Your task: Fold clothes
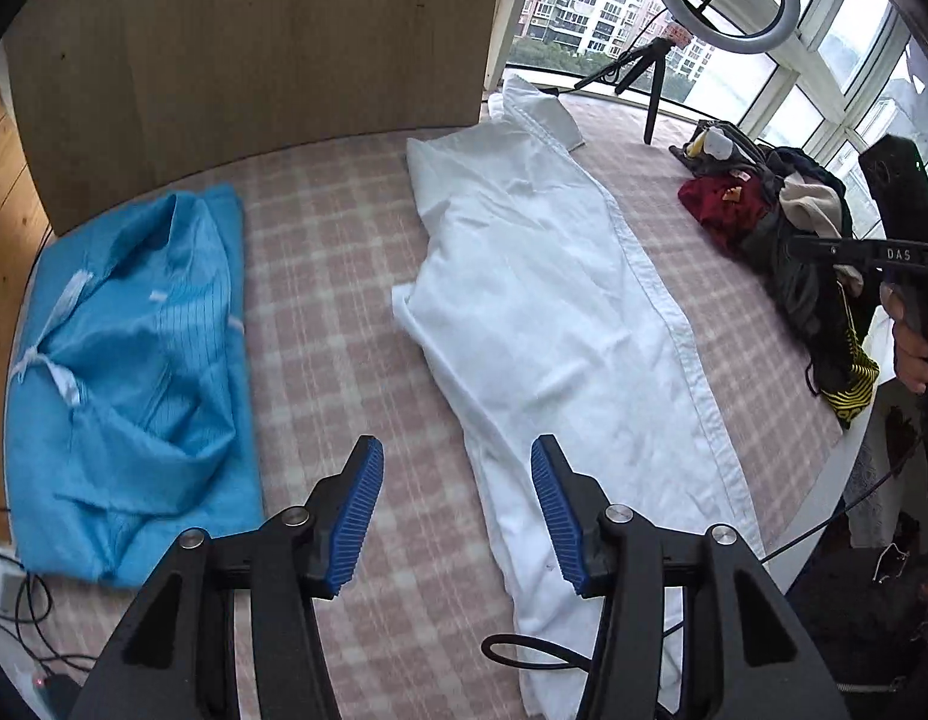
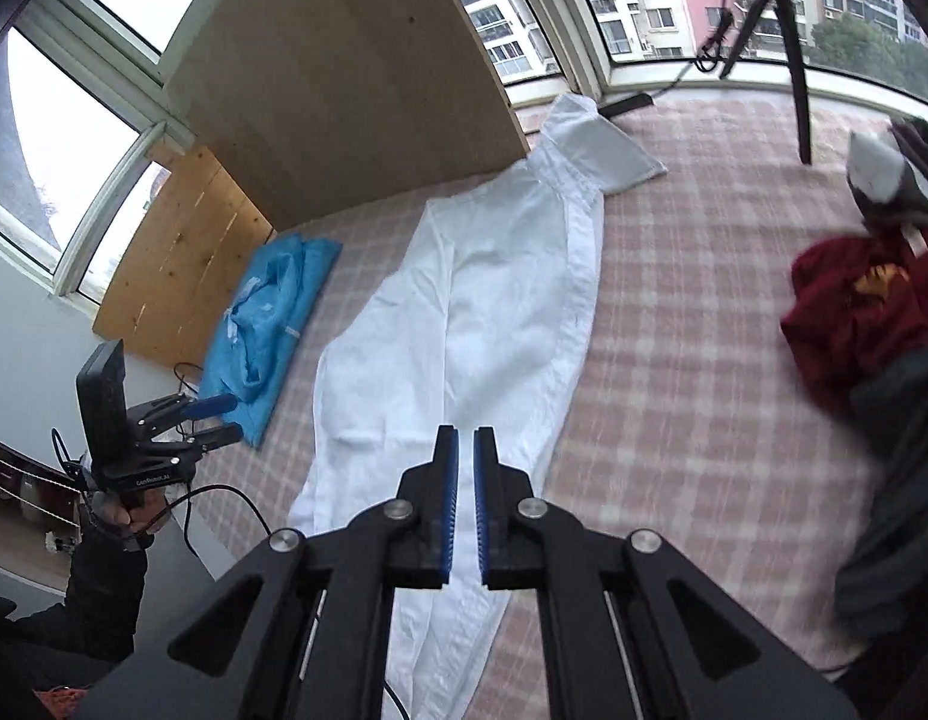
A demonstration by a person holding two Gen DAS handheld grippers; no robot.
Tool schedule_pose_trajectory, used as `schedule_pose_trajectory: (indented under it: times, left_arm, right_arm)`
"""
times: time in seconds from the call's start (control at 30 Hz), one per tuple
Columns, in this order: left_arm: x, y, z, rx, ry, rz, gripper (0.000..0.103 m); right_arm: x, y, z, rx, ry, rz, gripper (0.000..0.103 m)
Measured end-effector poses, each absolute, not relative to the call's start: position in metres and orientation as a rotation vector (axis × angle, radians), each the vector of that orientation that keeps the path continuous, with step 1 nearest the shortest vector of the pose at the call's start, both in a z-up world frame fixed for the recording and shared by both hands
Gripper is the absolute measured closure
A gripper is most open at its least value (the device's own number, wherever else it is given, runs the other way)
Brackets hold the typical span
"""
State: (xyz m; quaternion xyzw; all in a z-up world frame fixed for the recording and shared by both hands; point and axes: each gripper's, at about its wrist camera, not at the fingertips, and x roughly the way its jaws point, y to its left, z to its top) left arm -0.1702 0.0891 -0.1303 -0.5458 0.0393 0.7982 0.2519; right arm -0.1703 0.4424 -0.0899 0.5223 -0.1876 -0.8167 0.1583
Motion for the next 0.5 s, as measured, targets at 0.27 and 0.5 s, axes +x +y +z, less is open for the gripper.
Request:
schedule_pose_trajectory:
  times: [0.27, 0.5]
  left_arm:
    - [-0.098, 0.068, -0.155, -1.559, 0.070, 2.072, 0.054]
    - [-0.083, 0.088, -0.194, -1.619, 0.064, 2.038, 0.054]
  right_arm:
    - [-0.102, 0.385, -0.142, 1.578, -0.619, -2.262, 0.097]
    - [-0.056, 0.326, -0.186, 1.633, -0.653, -2.190, 0.097]
